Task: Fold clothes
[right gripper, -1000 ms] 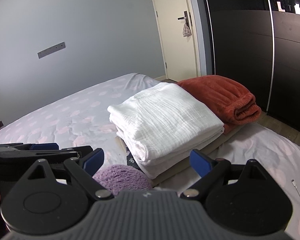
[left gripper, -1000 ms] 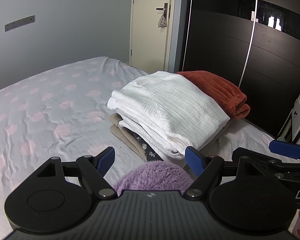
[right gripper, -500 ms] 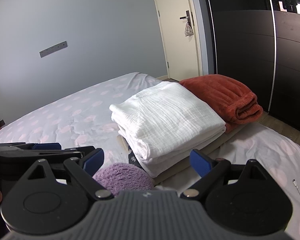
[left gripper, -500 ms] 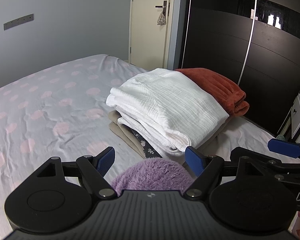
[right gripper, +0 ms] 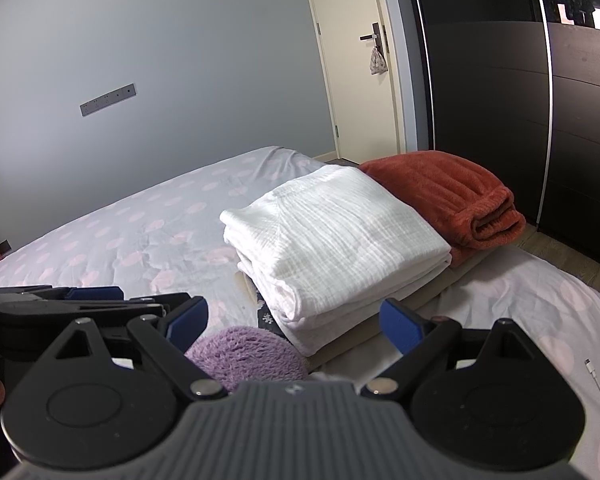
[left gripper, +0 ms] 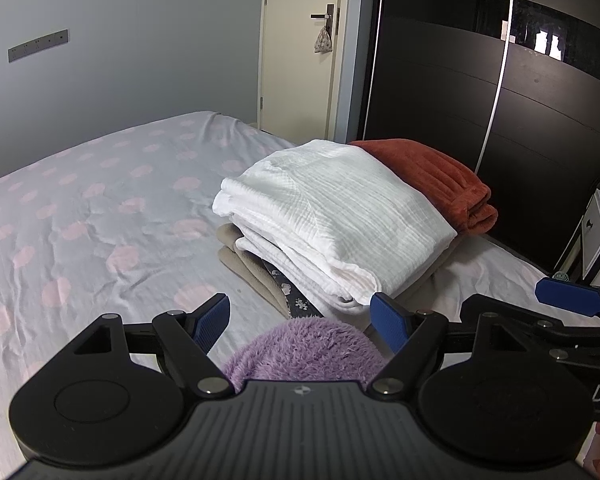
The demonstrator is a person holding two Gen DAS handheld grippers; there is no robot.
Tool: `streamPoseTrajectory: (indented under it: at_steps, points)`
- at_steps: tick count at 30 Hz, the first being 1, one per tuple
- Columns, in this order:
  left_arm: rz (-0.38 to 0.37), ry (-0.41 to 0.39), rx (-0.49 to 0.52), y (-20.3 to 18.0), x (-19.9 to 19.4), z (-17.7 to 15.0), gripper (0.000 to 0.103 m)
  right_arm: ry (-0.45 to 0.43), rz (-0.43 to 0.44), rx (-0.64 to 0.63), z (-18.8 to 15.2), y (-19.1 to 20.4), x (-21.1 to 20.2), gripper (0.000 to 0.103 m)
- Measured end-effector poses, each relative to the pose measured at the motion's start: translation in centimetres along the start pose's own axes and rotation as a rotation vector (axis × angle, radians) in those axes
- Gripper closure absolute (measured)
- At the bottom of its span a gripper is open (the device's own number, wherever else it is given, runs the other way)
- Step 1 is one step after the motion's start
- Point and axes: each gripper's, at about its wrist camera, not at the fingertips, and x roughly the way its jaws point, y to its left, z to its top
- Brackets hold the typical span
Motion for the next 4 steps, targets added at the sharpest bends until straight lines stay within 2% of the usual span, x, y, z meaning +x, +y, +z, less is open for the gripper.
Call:
streamPoseTrajectory:
  at_steps: [4]
  points:
    - [-0.003, -0.008, -0.016, 0.2, -0.2, -0.11, 0.026, 0.0, 0.004, 0.002, 0.0, -0.03, 0.0, 0.009]
